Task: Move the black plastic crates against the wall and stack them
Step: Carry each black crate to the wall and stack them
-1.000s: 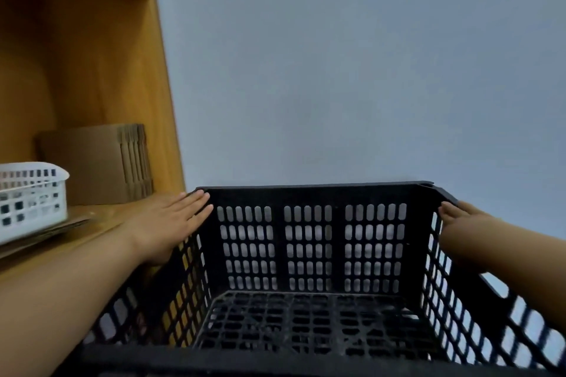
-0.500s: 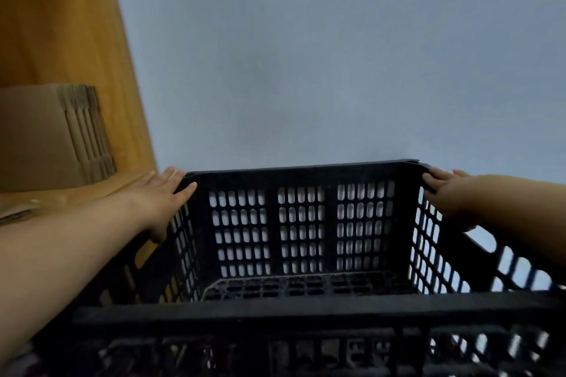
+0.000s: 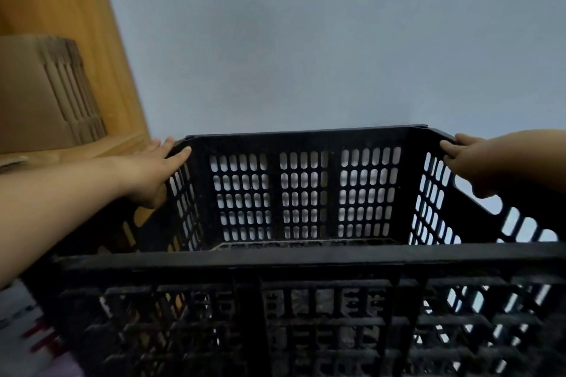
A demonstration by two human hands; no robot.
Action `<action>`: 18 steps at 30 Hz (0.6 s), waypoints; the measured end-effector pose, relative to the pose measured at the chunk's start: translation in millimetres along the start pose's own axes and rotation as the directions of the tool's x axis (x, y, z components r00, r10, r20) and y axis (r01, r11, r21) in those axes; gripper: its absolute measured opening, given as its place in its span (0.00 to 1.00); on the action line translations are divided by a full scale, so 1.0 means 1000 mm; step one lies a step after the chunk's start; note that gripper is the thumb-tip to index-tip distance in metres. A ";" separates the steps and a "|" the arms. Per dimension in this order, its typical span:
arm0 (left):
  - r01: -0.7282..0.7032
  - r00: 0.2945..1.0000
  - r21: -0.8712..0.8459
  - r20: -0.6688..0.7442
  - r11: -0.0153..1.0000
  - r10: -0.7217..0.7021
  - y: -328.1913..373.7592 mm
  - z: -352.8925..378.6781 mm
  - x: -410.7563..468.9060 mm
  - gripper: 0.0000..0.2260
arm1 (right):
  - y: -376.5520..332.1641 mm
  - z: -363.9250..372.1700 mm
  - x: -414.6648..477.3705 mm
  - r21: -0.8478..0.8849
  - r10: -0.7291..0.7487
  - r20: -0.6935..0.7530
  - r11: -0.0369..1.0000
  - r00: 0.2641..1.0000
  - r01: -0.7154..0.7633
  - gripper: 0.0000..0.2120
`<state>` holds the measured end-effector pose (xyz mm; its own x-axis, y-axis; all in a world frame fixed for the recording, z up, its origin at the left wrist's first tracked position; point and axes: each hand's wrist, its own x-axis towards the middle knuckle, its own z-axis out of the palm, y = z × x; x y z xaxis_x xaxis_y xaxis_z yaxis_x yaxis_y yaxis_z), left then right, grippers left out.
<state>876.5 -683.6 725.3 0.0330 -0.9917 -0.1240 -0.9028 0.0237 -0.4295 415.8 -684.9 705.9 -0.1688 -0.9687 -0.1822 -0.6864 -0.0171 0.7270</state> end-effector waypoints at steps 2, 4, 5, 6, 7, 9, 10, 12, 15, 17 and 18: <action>0.004 1.000 -0.007 0.012 1.000 -0.004 0.001 -0.001 -0.002 0.45 | -0.001 0.001 -0.002 -0.025 -0.013 0.009 1.000 1.000 0.013 0.32; 0.005 1.000 -0.001 0.007 1.000 -0.005 0.002 -0.001 -0.003 0.45 | -0.001 -0.002 -0.004 -0.033 -0.007 0.010 0.999 1.000 0.007 0.30; 0.009 1.000 0.010 -0.004 1.000 -0.009 0.003 0.000 -0.003 0.45 | -0.002 -0.003 -0.003 -0.031 -0.001 0.009 1.000 1.000 0.001 0.29; 0.014 1.000 0.017 -0.016 1.000 -0.014 0.004 0.000 -0.003 0.45 | -0.002 -0.002 -0.002 -0.022 -0.001 0.001 1.000 1.000 0.001 0.28; 0.021 0.999 0.017 -0.026 1.000 -0.020 0.005 -0.001 -0.003 0.44 | -0.002 -0.002 -0.001 -0.012 -0.006 -0.010 1.000 1.000 0.006 0.28; 0.022 0.999 0.032 -0.035 0.999 -0.021 0.007 -0.002 -0.004 0.44 | -0.001 0.001 0.004 0.005 -0.007 -0.025 1.000 1.000 0.007 0.28; 0.019 0.999 0.052 -0.039 0.998 -0.017 0.007 -0.002 -0.004 0.44 | 0.001 0.002 0.006 0.028 -0.010 -0.032 1.000 0.999 0.011 0.28; 0.013 0.999 0.084 -0.043 0.996 -0.009 0.007 -0.003 -0.003 0.43 | 0.005 0.005 0.013 0.096 -0.006 -0.051 0.995 0.999 0.011 0.30; 0.005 0.999 0.127 -0.046 0.992 0.001 0.007 -0.004 0.000 0.42 | 0.006 0.004 0.017 0.138 -0.008 -0.077 0.990 0.997 0.019 0.29; 0.003 0.999 0.145 -0.038 0.989 0.003 0.009 -0.003 0.000 0.42 | 0.005 0.003 0.013 0.143 -0.008 -0.087 0.990 0.996 0.020 0.28; 0.003 0.999 0.135 -0.036 0.991 0.002 0.009 -0.003 -0.001 0.42 | 0.004 0.003 0.011 0.145 -0.008 -0.089 0.989 0.996 0.021 0.28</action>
<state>867.1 -683.1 724.4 0.0163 -0.9956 -0.0928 -0.8365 0.0372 -0.5467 408.9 -694.8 705.0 -0.0998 -0.9866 -0.1288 -0.7853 -0.0013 0.6191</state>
